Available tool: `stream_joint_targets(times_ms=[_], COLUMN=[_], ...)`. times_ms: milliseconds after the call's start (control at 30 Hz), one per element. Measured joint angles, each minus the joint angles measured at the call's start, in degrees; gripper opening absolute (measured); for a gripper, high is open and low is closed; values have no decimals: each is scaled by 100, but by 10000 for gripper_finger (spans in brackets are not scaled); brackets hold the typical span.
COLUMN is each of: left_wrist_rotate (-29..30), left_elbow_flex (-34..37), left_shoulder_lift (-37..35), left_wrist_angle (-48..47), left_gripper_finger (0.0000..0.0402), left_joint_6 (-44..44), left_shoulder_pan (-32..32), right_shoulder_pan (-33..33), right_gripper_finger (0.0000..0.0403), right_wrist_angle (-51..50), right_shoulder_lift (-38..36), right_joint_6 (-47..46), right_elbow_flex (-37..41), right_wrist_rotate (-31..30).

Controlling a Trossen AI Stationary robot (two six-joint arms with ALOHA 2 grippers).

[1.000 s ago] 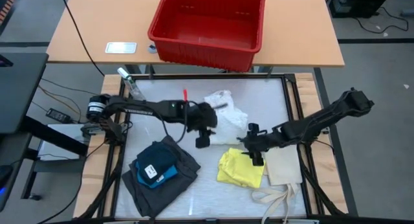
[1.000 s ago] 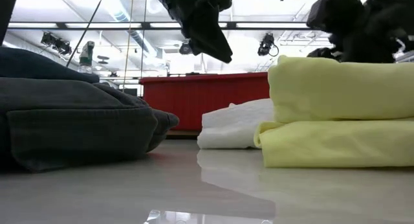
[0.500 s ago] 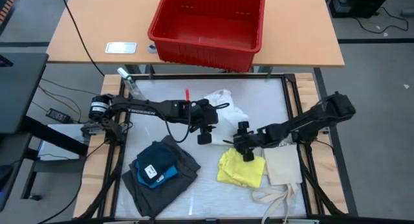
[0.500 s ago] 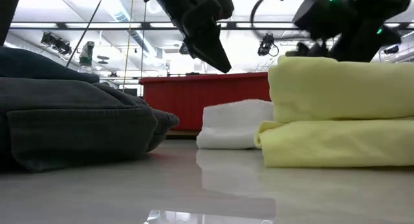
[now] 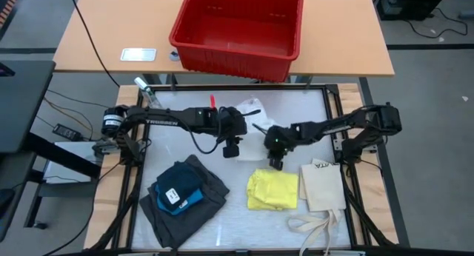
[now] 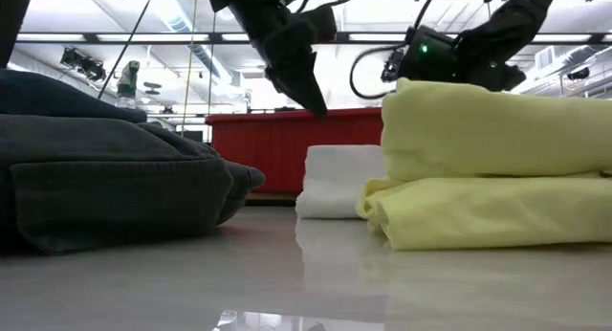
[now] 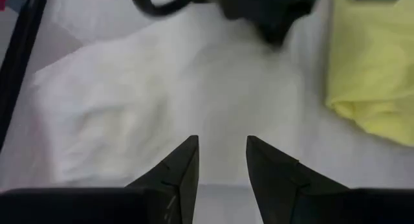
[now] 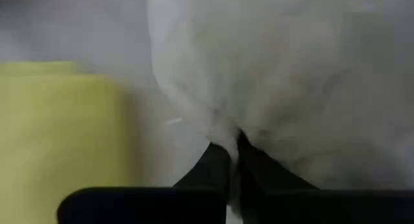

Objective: Fold laundry
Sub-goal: Fold the white blouse

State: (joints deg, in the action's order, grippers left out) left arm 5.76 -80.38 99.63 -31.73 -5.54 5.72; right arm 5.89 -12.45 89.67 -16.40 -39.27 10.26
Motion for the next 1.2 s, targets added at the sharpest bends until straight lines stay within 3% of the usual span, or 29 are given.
stream_joint_targets(times_ms=[200,400,600,733,1000,1200], left_wrist_rotate=[-5,-349,-1131,-1672,-2326,-2981], left_elbow_flex=[-100,-515,-768,-776,-774,-767], left_shoulder_lift=[-219,-429,-505,-501,-410,69], left_wrist_angle=[-152,-116,82,57,104,119], left_gripper_finger=[133,133,133,133,133,133], left_joint_6=[-292,-463,-555,-632,-972,-886], left_shoulder_pan=[323,767,1138,1245,1415,1416], right_shoulder_pan=[795,1548,2661,3169,3497,3443], right_gripper_finger=[11,11,10,10,10,22], right_wrist_angle=[-100,-13,-5,-380,-422,-418], right_shoulder_lift=[-897,-1535,-1126,-573,424,521], right_joint_6=[-1331,-1963,-1881,-1325,-590,-482], right_elbow_flex=[5,-488,-837,-721,-667,-669], right_wrist_rotate=[3257,4514,4667,4656,4016,3573])
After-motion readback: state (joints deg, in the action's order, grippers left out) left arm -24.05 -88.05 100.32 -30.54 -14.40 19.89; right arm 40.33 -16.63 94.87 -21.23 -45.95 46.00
